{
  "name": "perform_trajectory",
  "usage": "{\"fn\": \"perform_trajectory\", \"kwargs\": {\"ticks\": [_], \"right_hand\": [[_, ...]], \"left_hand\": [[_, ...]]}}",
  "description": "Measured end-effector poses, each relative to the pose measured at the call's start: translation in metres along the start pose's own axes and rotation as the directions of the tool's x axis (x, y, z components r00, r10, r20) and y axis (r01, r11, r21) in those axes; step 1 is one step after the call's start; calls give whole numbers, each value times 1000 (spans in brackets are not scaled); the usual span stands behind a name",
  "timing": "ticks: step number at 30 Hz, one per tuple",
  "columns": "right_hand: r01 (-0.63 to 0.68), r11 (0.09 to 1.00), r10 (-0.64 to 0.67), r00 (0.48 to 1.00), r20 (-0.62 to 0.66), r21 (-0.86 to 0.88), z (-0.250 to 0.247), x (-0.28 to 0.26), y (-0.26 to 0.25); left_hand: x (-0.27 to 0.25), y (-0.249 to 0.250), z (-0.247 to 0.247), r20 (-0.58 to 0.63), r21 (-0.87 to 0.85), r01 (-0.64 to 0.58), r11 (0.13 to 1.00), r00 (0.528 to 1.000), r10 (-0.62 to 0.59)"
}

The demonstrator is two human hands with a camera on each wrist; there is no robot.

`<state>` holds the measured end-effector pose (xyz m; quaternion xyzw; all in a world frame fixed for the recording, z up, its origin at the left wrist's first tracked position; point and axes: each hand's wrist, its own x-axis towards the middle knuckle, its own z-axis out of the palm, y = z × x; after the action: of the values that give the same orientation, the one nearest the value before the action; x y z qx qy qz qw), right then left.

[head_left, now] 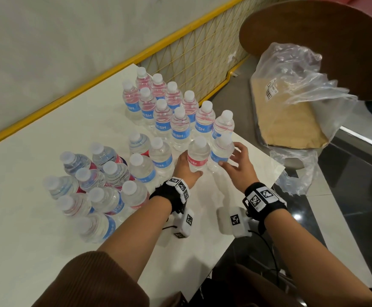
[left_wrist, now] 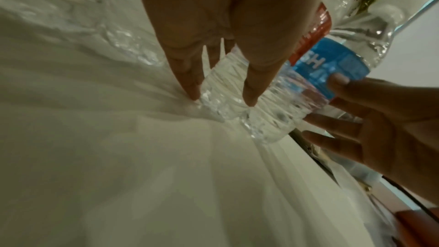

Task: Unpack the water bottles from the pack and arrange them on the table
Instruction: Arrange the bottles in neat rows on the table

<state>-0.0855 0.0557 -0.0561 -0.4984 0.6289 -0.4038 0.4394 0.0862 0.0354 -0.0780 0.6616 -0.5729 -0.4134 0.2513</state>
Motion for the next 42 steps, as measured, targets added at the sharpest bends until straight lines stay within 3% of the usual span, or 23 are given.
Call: {"fn": "perform_trajectory", "kwargs": {"ticks": [4, 7, 10, 13, 17, 20, 24, 26, 31, 35, 39, 42], "right_hand": [[-8, 1000, 9, 998, 60, -12, -3, 0, -1], [9, 994, -15, 998, -54, -105, 7, 3, -9], [30, 986, -49, 992, -117, -162, 11, 5, -13], [11, 995, -15, 999, -41, -97, 1, 3, -13], [-18, 998, 22, 997, 70, -59, -12, 1, -8], [-17, 994, 19, 1000, 12, -110, -4, 3, -10], [18, 989, -33, 994, -100, -145, 5, 3, -15], [16, 995, -23, 997, -71, -95, 1, 2, -17], [-20, 1000, 19, 998, 62, 6, -13, -3, -21], [-50, 999, 52, 996, 78, -21, -11, -3, -22], [-47, 990, 49, 999, 13, -134, -3, -2, -18], [-79, 989, 72, 996, -61, -126, 9, -3, -19]], "left_hand": [[6, -2, -3, -12, -5, 26, 1000, 1000, -26], [7, 7, 1, -80, 69, 58, 996, 995, -53], [3, 9, 7, -53, 135, -32, 990, 998, 40], [2, 0, 3, 40, -12, -22, 1000, 999, 23], [3, -5, -4, 9, -44, 2, 999, 1000, -2], [2, 3, 2, -19, 128, -25, 992, 999, 28], [3, 5, 4, 65, -19, -4, 1000, 998, 5], [5, 2, -1, 61, -33, 13, 999, 998, -11], [10, 6, 3, -116, -35, 62, 997, 991, -66], [12, 7, 8, -72, 114, 69, 991, 996, -61], [16, 4, 4, -48, 123, 94, 988, 995, -89], [17, 6, 1, -49, 124, 89, 988, 995, -83]]}}
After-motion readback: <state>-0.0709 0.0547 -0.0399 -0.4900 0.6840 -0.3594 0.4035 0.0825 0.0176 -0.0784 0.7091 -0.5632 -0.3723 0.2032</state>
